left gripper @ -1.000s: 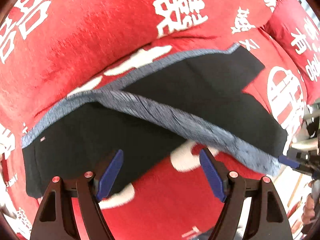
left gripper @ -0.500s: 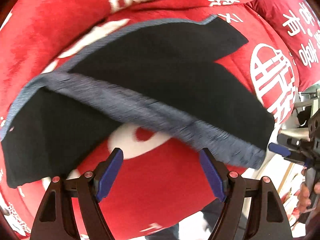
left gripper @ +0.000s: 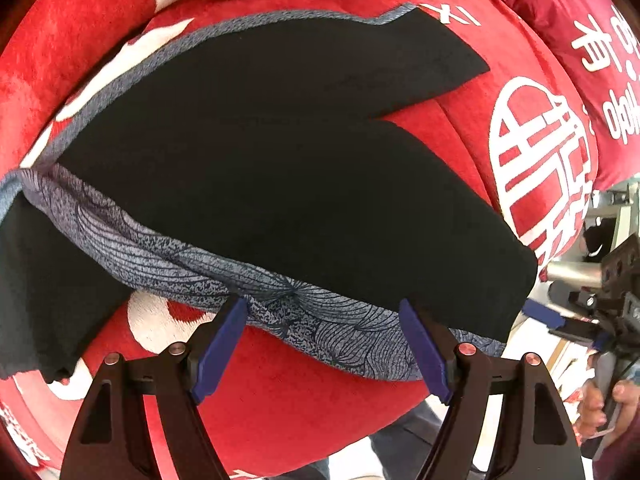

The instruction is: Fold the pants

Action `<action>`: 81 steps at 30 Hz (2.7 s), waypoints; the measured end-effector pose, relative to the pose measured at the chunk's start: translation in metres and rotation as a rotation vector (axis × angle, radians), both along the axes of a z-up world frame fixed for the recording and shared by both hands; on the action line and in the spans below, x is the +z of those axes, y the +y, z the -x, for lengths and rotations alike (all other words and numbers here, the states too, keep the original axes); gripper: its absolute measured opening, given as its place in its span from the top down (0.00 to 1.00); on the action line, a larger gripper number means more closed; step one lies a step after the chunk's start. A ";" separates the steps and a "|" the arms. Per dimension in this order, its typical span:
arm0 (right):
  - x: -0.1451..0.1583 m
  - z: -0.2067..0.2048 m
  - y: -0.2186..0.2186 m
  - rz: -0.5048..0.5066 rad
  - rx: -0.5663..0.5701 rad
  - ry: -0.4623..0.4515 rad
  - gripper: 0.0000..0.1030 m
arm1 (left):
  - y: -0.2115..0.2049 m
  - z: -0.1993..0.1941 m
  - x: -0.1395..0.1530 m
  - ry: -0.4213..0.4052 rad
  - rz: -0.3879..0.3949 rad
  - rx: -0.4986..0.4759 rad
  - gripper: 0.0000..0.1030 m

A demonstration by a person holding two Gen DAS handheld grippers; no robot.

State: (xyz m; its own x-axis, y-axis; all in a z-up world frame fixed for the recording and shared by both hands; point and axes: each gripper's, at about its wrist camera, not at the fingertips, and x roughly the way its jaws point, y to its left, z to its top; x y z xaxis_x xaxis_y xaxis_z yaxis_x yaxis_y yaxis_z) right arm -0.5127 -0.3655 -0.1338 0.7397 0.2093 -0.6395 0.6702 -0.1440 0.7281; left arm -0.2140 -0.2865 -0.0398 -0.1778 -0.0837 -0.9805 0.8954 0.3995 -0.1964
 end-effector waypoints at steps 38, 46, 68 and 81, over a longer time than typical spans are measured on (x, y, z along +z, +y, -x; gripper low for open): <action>0.053 -0.097 -0.182 0.024 0.061 -0.337 0.89 | -0.080 -0.081 0.057 0.068 0.324 0.214 0.23; 0.056 -0.159 -0.268 0.148 0.134 -0.127 0.25 | -0.091 -0.111 0.070 -0.136 0.316 0.237 0.23; -0.011 -0.126 -0.231 0.083 0.132 0.028 0.93 | -0.056 -0.091 -0.006 -0.226 0.034 0.288 0.23; -0.023 -0.101 -0.212 0.032 0.095 -0.051 0.45 | -0.043 -0.092 -0.023 -0.223 0.014 0.308 0.17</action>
